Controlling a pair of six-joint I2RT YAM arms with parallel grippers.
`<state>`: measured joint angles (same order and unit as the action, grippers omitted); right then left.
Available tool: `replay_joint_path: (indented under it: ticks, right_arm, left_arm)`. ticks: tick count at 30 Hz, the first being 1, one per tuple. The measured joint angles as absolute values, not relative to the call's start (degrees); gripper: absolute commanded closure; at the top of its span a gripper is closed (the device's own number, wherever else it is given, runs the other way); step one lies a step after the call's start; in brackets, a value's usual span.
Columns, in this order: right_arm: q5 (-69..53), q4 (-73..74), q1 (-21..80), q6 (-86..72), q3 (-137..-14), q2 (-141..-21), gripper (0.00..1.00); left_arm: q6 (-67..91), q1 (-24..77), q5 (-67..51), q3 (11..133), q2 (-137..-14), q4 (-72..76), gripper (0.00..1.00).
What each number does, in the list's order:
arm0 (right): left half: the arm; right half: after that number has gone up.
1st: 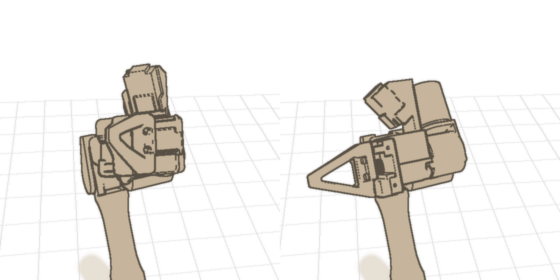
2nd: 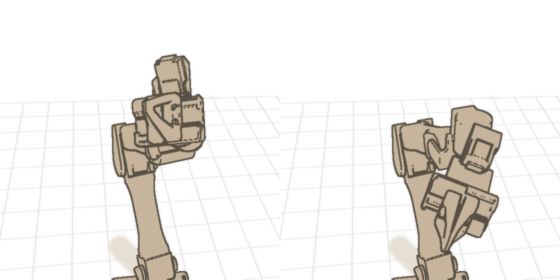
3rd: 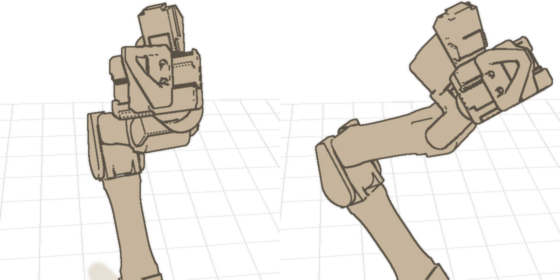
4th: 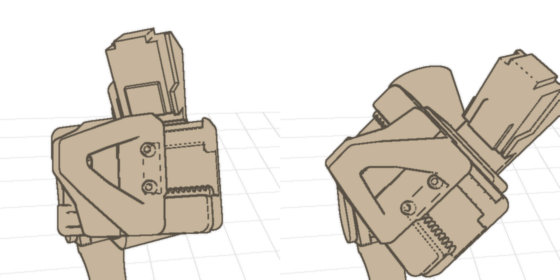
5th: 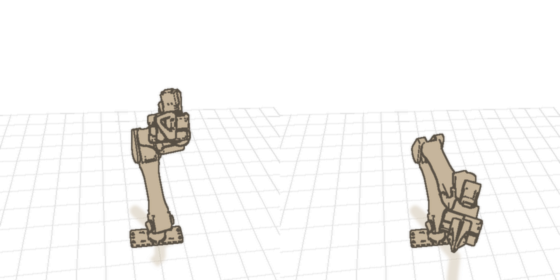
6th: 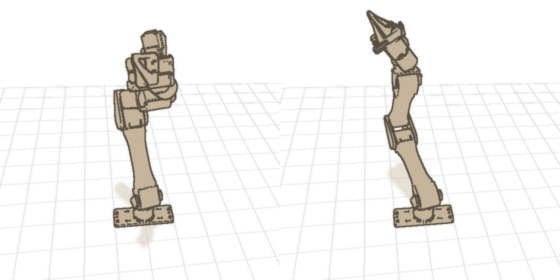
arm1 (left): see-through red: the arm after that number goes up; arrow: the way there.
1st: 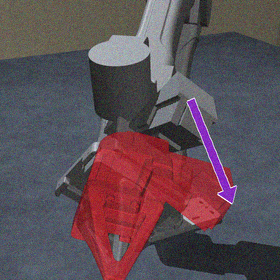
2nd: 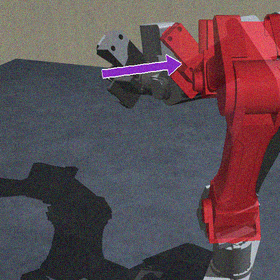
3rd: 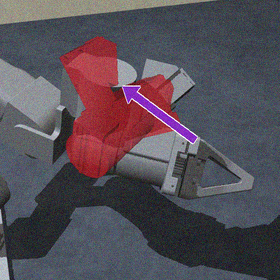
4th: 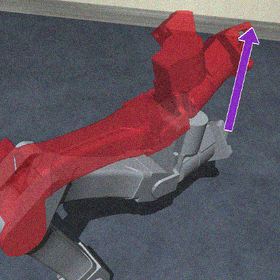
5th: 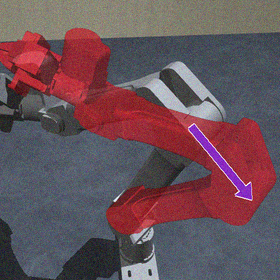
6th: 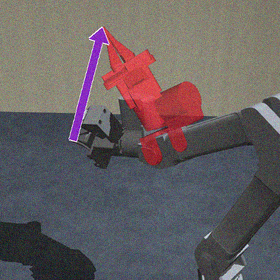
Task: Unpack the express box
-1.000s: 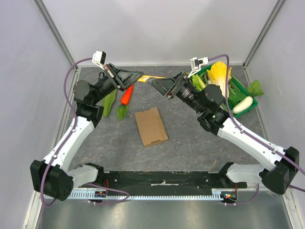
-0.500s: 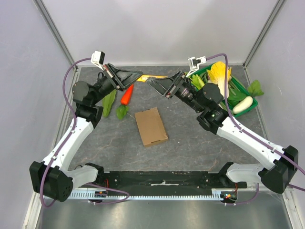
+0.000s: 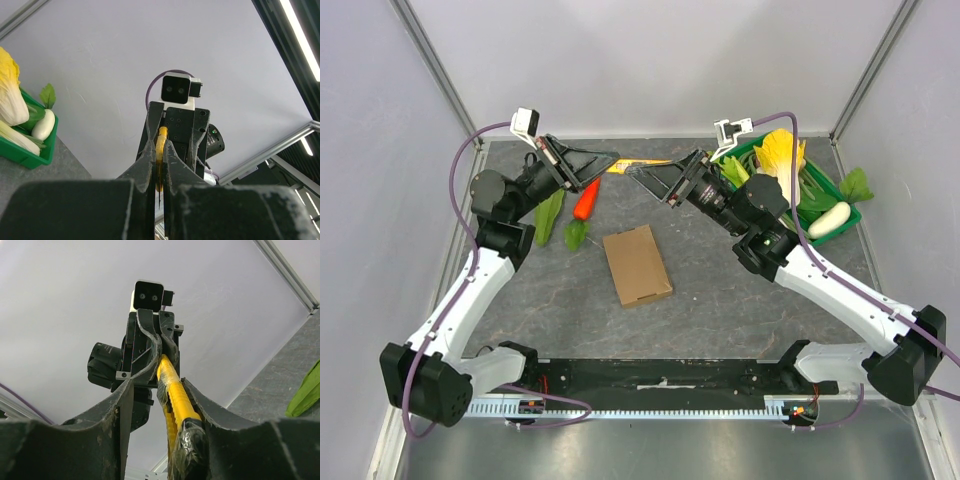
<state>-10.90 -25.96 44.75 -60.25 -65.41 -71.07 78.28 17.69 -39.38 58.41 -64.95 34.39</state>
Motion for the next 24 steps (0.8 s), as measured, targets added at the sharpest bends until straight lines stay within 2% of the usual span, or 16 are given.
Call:
replay_joint_path:
  ticks: [12, 15, 16, 18, 19, 21, 22, 24]
  right_arm:
    - [-10.9, -26.1, 44.8, -60.7, -65.4, -71.9, 0.66]
    - [-10.9, -26.1, 44.7, -61.0, -65.4, -72.2, 0.74]
    - [-10.9, -26.1, 44.7, -61.1, -65.4, -72.2, 0.83]
    - [-11.0, -26.2, 44.7, -61.6, -65.4, -72.2, 0.94]
    - [-11.1, -26.2, 44.8, -61.9, -65.4, -72.2, 1.00]
    - [-11.2, -26.0, 44.8, -62.3, -65.4, -72.2, 1.00]
    - [-11.2, -25.9, 44.8, -62.4, -65.4, -72.2, 1.00]
    - [-11.2, -25.6, 44.8, -61.8, -65.5, -72.3, 1.00]
  left_arm:
    - [76.7, 17.3, -39.4, 57.6, -63.0, 32.8, 0.98]
    - [76.2, 17.2, -39.4, 57.6, -62.9, 32.3, 0.98]
    - [76.2, 17.2, -39.4, 57.6, -62.9, 32.2, 0.98]
    - [75.9, 17.1, -39.4, 57.6, -62.9, 32.0, 0.98]
    - [75.8, 17.1, -39.5, 57.6, -62.9, 32.0, 0.90]
    - [75.3, 17.0, -39.6, 57.6, -62.8, 31.8, 0.75]
    - [74.9, 17.0, -39.6, 57.6, -62.7, 31.6, 0.47]
    - [73.5, 16.8, -40.8, 57.6, -62.5, 30.2, 0.31]
